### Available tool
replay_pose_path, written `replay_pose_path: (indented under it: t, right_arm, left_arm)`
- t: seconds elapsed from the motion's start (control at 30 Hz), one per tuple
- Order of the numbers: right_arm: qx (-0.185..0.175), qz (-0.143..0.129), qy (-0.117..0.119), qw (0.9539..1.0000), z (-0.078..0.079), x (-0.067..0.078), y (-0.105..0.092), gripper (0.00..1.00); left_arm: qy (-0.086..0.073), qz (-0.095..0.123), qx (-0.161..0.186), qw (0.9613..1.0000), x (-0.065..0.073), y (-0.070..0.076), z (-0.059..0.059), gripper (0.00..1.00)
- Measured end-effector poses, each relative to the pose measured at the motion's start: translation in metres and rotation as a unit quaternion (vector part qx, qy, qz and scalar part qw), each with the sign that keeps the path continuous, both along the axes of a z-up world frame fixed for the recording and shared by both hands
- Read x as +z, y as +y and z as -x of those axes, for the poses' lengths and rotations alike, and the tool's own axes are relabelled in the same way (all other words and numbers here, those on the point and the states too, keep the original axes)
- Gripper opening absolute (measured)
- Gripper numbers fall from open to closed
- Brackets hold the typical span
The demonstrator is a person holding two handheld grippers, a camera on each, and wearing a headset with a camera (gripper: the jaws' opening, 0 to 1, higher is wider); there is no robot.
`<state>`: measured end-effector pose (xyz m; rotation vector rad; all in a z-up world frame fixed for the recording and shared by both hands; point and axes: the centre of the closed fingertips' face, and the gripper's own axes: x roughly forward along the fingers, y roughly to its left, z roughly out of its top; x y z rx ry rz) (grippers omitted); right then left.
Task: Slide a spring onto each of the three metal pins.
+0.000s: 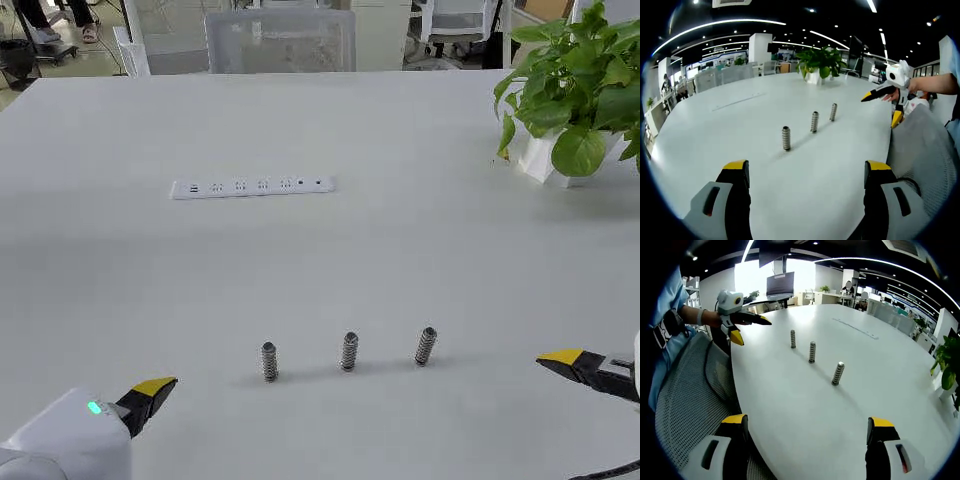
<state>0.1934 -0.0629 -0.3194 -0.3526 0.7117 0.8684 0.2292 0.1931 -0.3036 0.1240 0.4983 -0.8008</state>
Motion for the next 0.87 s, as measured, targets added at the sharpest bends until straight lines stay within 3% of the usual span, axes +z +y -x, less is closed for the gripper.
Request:
replay_pose_path:
  t: [0.3,0.43,0.53,0.87]
  right_arm:
    - [-0.024,-0.009,-0.006,0.9997,0.004,0.0,-0.005,0.99]
    - [-0.027,-0.01,-0.007,0.9996,0.004,0.0,-0.005,0.99]
    - [-0.025,-0.007,-0.007,0.9996,0.003,0.0,-0.005,0.99]
    - [-0.022,-0.009,-0.009,0.9997,-0.004,-0.006,0.0,0.99]
  left_arm:
    - [0.008,-0.005,0.004,0.9999,-0.002,0.005,0.006,0.95]
    - [0.02,-0.014,-0.005,0.9997,-0.007,0.005,0.009,0.95]
    - [0.027,-0.028,-0.005,0.9992,-0.012,0.007,0.008,0.95]
    - [0.031,-0.03,-0.006,0.999,-0.012,0.008,0.003,0.95]
